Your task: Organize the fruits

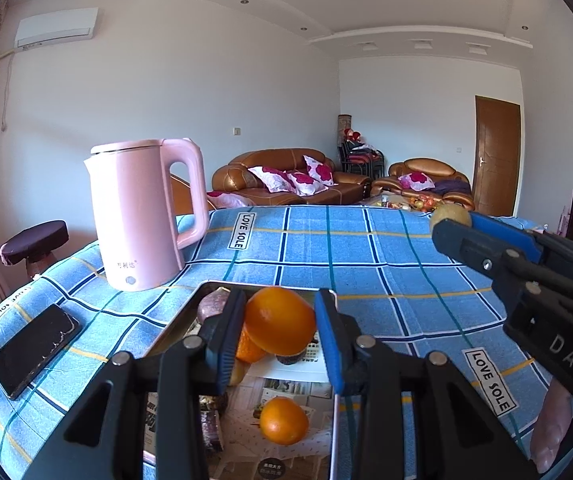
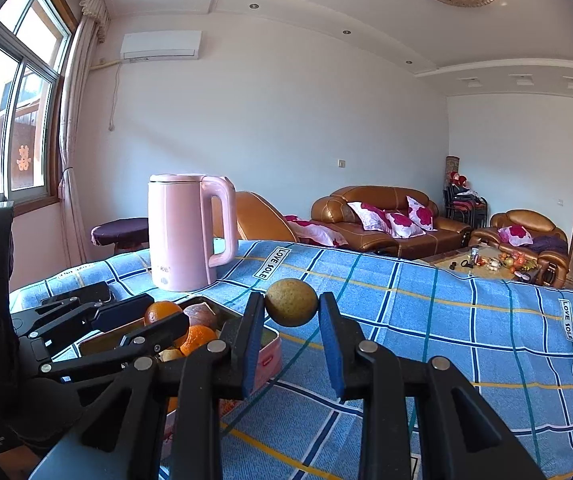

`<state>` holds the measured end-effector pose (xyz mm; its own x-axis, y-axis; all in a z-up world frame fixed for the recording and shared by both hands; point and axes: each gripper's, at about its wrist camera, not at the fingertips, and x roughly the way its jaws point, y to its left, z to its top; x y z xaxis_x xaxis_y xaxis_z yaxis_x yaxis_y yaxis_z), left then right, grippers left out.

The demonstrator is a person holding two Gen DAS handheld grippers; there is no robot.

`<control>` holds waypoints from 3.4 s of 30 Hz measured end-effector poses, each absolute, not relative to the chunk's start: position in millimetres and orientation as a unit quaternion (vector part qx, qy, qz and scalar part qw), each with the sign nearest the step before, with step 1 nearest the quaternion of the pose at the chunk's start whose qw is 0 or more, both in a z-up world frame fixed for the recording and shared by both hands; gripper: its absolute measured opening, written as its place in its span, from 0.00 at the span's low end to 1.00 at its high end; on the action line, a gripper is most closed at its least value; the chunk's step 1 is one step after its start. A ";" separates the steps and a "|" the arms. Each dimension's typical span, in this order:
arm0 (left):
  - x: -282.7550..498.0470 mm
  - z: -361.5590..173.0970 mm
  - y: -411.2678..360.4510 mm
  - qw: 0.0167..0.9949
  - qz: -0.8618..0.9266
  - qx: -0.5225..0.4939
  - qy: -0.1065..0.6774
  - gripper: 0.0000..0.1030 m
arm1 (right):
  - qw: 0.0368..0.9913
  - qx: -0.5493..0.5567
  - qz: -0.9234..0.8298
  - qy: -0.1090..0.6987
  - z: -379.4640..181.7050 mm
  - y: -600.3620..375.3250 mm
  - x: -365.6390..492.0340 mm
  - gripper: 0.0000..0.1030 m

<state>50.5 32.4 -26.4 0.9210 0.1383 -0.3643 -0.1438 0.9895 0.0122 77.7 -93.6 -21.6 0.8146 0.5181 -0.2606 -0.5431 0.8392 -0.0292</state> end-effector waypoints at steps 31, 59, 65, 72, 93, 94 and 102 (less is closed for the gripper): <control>52.9 -38.4 87.5 0.969 0.113 -0.027 0.217 0.37 | 0.928 -0.075 0.326 0.164 -37.3 -28.2 89.5 0.29; 62.0 -51.2 93.4 0.962 0.106 -0.029 0.252 0.38 | 0.913 -0.089 0.329 0.223 -67.3 -4.9 107.7 0.29; 61.9 -51.9 92.6 0.961 0.107 -0.027 0.255 0.36 | 0.910 -0.089 0.331 0.234 -68.6 -3.3 111.4 0.29; 61.5 -52.5 92.0 0.960 0.110 -0.024 0.256 0.36 | 0.899 -0.088 0.341 0.260 -73.4 -0.4 120.7 0.29; 23.8 -24.7 86.6 0.974 0.113 -0.021 0.194 0.90 | 0.931 -0.055 0.291 0.214 -41.4 -48.8 88.5 0.63; 22.4 -24.1 86.0 0.974 0.113 -0.020 0.193 0.90 | 0.932 -0.056 0.289 0.211 -39.7 -50.3 85.6 0.63; 17.0 -19.7 86.0 0.975 0.114 -0.022 0.189 0.91 | 0.937 -0.059 0.283 0.195 -30.7 -58.7 69.0 0.64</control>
<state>17.0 86.0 -19.7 0.9023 0.2144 -0.3741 -0.2314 0.9729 -0.0005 69.0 -58.7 -30.7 0.7639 0.5079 -0.3981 -0.5537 0.8327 -0.0001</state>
